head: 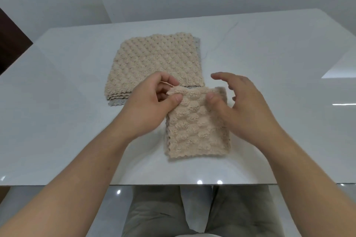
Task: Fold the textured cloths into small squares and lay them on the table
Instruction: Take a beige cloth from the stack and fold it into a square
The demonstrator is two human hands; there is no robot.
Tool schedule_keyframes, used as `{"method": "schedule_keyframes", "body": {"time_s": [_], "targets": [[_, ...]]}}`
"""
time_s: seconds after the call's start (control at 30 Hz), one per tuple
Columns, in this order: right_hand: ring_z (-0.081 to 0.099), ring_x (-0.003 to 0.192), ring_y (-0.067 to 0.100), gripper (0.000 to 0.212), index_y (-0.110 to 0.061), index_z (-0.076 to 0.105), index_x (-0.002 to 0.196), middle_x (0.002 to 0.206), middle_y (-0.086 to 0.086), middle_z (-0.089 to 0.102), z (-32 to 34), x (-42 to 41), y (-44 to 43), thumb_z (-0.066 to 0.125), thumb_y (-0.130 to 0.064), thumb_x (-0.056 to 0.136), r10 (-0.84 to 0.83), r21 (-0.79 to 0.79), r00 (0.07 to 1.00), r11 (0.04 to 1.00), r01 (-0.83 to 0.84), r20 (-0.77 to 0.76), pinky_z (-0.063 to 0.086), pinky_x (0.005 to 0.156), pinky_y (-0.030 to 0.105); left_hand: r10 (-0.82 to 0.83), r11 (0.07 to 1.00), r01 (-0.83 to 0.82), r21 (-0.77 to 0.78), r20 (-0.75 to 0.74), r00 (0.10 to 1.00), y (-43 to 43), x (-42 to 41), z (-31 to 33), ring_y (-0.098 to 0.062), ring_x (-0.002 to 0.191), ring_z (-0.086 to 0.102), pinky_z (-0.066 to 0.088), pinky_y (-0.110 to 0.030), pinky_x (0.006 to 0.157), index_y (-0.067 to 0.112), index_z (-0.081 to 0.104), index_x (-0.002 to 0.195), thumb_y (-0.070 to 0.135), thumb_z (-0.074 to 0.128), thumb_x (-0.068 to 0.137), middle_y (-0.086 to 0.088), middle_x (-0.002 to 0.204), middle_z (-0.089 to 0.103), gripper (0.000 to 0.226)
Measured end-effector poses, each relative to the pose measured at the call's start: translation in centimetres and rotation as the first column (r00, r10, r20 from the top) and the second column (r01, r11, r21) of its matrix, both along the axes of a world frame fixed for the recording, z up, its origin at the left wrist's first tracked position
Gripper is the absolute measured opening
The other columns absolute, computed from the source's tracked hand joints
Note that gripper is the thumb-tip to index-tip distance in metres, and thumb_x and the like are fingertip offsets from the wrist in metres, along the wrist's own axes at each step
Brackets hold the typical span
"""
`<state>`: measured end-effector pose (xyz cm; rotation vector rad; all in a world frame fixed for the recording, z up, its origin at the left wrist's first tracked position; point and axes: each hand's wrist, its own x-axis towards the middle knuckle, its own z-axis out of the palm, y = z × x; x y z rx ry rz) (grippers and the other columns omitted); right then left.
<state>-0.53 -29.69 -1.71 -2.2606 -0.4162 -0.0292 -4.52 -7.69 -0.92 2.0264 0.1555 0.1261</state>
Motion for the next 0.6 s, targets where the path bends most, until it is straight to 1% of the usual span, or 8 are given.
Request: {"method": "schedule_keyframes", "body": {"time_s": [0.1,0.2,0.23,0.3,0.37,0.47,0.53,0.6], "targets": [[0.060,0.088,0.002,0.023,-0.039,0.064,0.109,0.102,-0.015,0.062,0.6,0.5,-0.3,0.066,-0.052,0.090,0.046,0.066,0.995,0.997,-0.040,-0.088,0.049,0.079,0.022,0.033,0.997,-0.027,-0.066,0.077,0.996,-0.6,-0.3,0.6,-0.019,0.094,0.069,0.059,-0.038,0.092,0.040,0.069,0.111,0.029,0.079,0.089,0.003,0.108,0.067,0.026],[0.056,0.063,0.000,0.023,-0.034,0.062,0.089,0.075,-0.013,0.061,0.7,0.6,-0.4,0.071,-0.054,0.084,0.052,0.104,0.994,0.994,-0.041,-0.099,0.043,0.057,0.014,0.060,0.994,-0.047,-0.099,0.130,0.990,-0.9,-0.5,1.0,-0.012,0.082,0.060,0.058,-0.032,0.083,0.037,0.072,0.114,0.026,0.075,0.092,0.002,0.107,0.065,0.025],[0.056,0.061,0.002,0.026,-0.032,0.062,0.087,0.073,-0.011,0.062,0.6,0.6,-0.5,0.071,-0.056,0.083,0.063,0.111,0.992,0.993,-0.051,-0.109,0.043,0.056,0.015,0.061,0.994,-0.047,-0.100,0.144,0.988,-0.9,-0.5,1.2,-0.014,0.082,0.061,0.058,-0.034,0.082,0.037,0.073,0.113,0.027,0.075,0.093,-0.003,0.105,0.067,0.023],[0.061,0.066,0.008,0.031,-0.031,0.064,0.087,0.078,-0.007,0.068,0.4,0.6,-0.7,0.069,-0.061,0.082,0.105,0.110,0.985,0.990,-0.090,-0.136,0.050,0.064,0.026,0.067,0.997,-0.057,-0.060,0.175,0.982,-1.1,-0.6,1.3,-0.017,0.082,0.065,0.059,-0.038,0.082,0.036,0.074,0.108,0.031,0.073,0.094,-0.008,0.098,0.069,0.015],[0.065,0.071,0.011,0.031,-0.031,0.067,0.087,0.081,-0.008,0.070,0.3,0.6,-1.1,0.067,-0.062,0.083,0.149,0.112,0.976,0.985,-0.132,-0.161,0.052,0.066,0.032,0.083,0.996,-0.086,0.007,0.199,0.976,-1.2,-0.6,1.2,-0.006,0.077,0.063,0.056,-0.031,0.075,0.035,0.070,0.104,0.034,0.070,0.095,0.003,0.085,0.066,0.009],[0.064,0.070,0.002,0.029,-0.031,0.069,0.088,0.080,-0.016,0.071,0.3,0.4,-1.6,0.065,-0.059,0.086,0.181,0.103,0.967,0.981,-0.165,-0.178,0.045,0.067,0.023,0.077,0.988,-0.105,0.112,0.226,0.971,-1.2,-0.5,1.1,0.001,0.076,0.060,0.049,-0.021,0.073,0.034,0.062,0.103,0.038,0.064,0.099,0.018,0.083,0.065,0.006],[0.066,0.074,0.000,0.026,-0.033,0.069,0.089,0.081,-0.020,0.071,0.2,0.3,-1.8,0.064,-0.059,0.088,0.173,0.061,0.971,0.984,-0.165,-0.167,0.044,0.067,0.021,0.065,0.980,-0.111,0.166,0.259,0.964,-1.3,-0.6,1.0,0.003,0.071,0.059,0.044,-0.014,0.066,0.033,0.061,0.104,0.039,0.061,0.100,0.019,0.078,0.064,0.007],[0.065,0.072,0.001,0.028,-0.033,0.068,0.086,0.078,-0.020,0.070,0.0,0.0,-1.9,0.063,-0.060,0.088,0.155,0.038,0.974,0.988,-0.151,-0.163,0.044,0.065,0.020,0.054,0.979,-0.109,0.172,0.298,0.953,-1.4,-0.7,0.9,0.002,0.068,0.057,0.043,-0.014,0.065,0.032,0.061,0.104,0.036,0.062,0.100,0.018,0.075,0.062,0.006]]}}
